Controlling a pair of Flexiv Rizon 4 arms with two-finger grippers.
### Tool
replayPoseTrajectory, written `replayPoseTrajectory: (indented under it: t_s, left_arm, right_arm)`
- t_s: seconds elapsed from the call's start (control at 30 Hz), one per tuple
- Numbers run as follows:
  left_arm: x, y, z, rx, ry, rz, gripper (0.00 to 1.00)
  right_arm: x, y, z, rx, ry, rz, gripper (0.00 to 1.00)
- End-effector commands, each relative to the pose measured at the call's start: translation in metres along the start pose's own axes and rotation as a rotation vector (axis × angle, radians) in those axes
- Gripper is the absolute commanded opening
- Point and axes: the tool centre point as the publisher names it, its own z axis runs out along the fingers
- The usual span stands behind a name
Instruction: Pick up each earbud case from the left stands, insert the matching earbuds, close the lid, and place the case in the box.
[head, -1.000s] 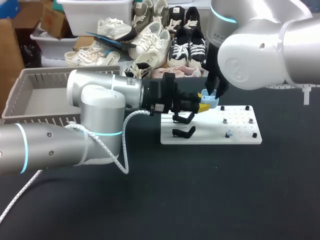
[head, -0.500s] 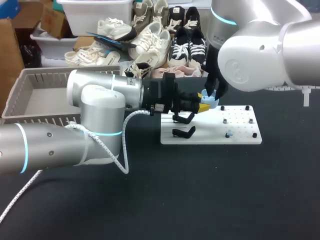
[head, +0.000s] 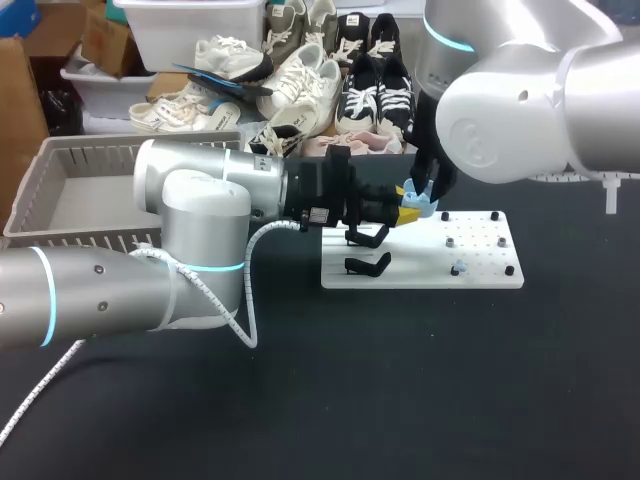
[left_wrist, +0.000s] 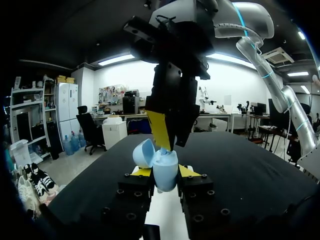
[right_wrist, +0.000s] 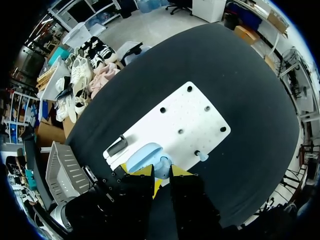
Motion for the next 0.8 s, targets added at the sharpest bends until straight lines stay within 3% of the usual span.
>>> replayPoseTrajectory:
  t_s: [0.03, 0.13, 0.27, 0.37, 0.8]
  left_arm:
    - [0.0, 0.0, 0.0, -0.004, -0.001, 0.001, 0.0]
    - [0.0, 0.0, 0.0, -0.004, -0.001, 0.001, 0.0]
    - [0.0, 0.0, 0.0, -0.004, -0.001, 0.001, 0.0]
    - [0.0, 0.0, 0.0, -0.004, -0.001, 0.001, 0.0]
    - [0.0, 0.0, 0.0, -0.004, -0.001, 0.001, 0.0]
  right_arm:
    - [0.0, 0.0, 0.001, 0.0, -0.001, 0.0, 0.0]
    - [0.001, 0.0, 0.001, 0.0, 0.0, -0.002, 0.02]
    - [0.001, 0.0, 0.002, 0.001, 0.005, -0.001, 0.29]
    - [0.002, 0.0, 0.002, 0.0, 0.009, 0.001, 0.37]
    - [0.019, -0.014, -0.01, -0.016, -0.015, -0.021, 0.41]
